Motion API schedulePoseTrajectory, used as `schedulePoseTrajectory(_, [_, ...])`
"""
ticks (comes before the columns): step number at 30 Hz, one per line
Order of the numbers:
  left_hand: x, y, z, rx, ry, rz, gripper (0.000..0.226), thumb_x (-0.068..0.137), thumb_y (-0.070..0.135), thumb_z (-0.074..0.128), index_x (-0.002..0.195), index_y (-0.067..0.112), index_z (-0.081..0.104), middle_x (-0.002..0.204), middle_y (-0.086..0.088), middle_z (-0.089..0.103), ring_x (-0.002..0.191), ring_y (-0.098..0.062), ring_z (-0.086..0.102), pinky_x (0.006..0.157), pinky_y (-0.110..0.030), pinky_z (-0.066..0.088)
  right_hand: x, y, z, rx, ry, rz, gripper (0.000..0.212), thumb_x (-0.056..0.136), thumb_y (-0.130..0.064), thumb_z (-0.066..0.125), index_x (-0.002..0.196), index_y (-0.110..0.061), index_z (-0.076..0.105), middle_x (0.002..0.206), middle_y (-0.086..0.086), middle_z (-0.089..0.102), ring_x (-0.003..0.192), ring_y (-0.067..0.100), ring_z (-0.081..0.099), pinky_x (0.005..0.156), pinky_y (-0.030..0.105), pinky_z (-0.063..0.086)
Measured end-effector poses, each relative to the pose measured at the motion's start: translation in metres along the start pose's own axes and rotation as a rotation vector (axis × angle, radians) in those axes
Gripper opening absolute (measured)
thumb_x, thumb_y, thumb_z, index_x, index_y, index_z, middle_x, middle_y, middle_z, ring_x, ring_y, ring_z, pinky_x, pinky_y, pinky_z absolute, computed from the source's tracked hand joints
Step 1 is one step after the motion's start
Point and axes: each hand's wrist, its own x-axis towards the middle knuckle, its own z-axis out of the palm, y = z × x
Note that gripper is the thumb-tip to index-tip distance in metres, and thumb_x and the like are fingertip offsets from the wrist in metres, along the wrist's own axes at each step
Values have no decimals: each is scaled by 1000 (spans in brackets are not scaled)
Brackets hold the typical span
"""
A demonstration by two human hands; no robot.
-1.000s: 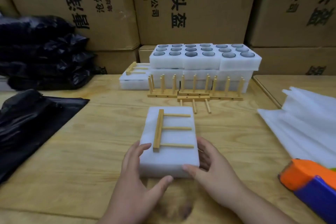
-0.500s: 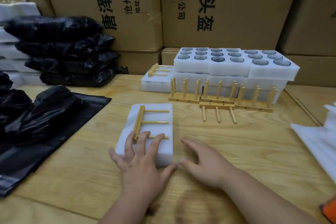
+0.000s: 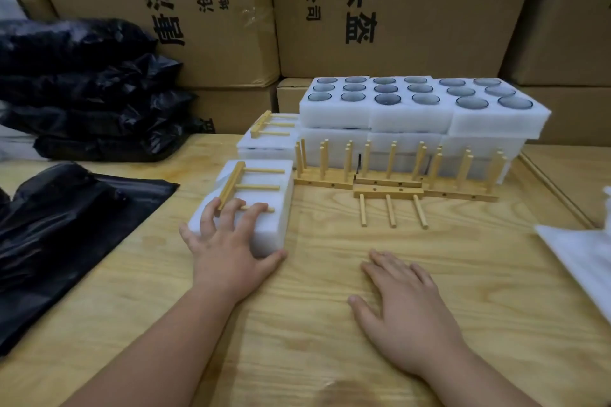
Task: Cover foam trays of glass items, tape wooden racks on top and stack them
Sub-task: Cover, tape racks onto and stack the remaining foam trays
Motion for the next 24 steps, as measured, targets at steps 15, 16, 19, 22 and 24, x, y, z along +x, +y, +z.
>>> schedulePoseTrajectory(15, [19, -22, 6, 36, 47, -19, 75, 59, 84, 54, 127, 54, 44, 140, 13, 41, 144, -29, 22, 105, -66, 27, 1, -1, 1, 44, 10, 7, 81, 83, -74, 20, 154, -38, 34, 165, -23, 15, 152, -2, 4, 125, 33, -2])
schedulePoseTrajectory(16, [20, -23, 6, 37, 46, -25, 74, 59, 83, 54, 126, 54, 44, 140, 13, 41, 144, -29, 22, 104, -65, 28, 1, -1, 1, 45, 9, 7, 81, 82, -74, 20, 154, -38, 34, 165, -23, 15, 152, -2, 4, 125, 34, -2])
schedulePoseTrajectory(19, [21, -25, 6, 43, 44, -41, 74, 59, 82, 55, 126, 54, 46, 140, 13, 41, 144, -29, 21, 103, -64, 29, 1, -1, 1, 43, 9, 7, 82, 82, -73, 19, 154, -38, 34, 165, -22, 15, 152, -2, 4, 125, 34, -2])
schedulePoseTrajectory(22, [25, -26, 8, 46, 37, -57, 72, 59, 80, 56, 125, 54, 44, 139, 14, 40, 144, -28, 20, 100, -63, 30, 1, -1, 1, 45, 11, 8, 82, 81, -73, 20, 154, -38, 34, 165, -22, 14, 152, -2, 3, 124, 33, -4])
schedulePoseTrajectory(24, [33, -27, 9, 26, 20, -81, 71, 60, 79, 56, 125, 55, 42, 138, 15, 38, 145, -27, 17, 100, -64, 31, 1, -2, 1, 49, 11, 9, 82, 81, -74, 19, 154, -38, 33, 165, -23, 13, 152, -2, 2, 125, 33, -4])
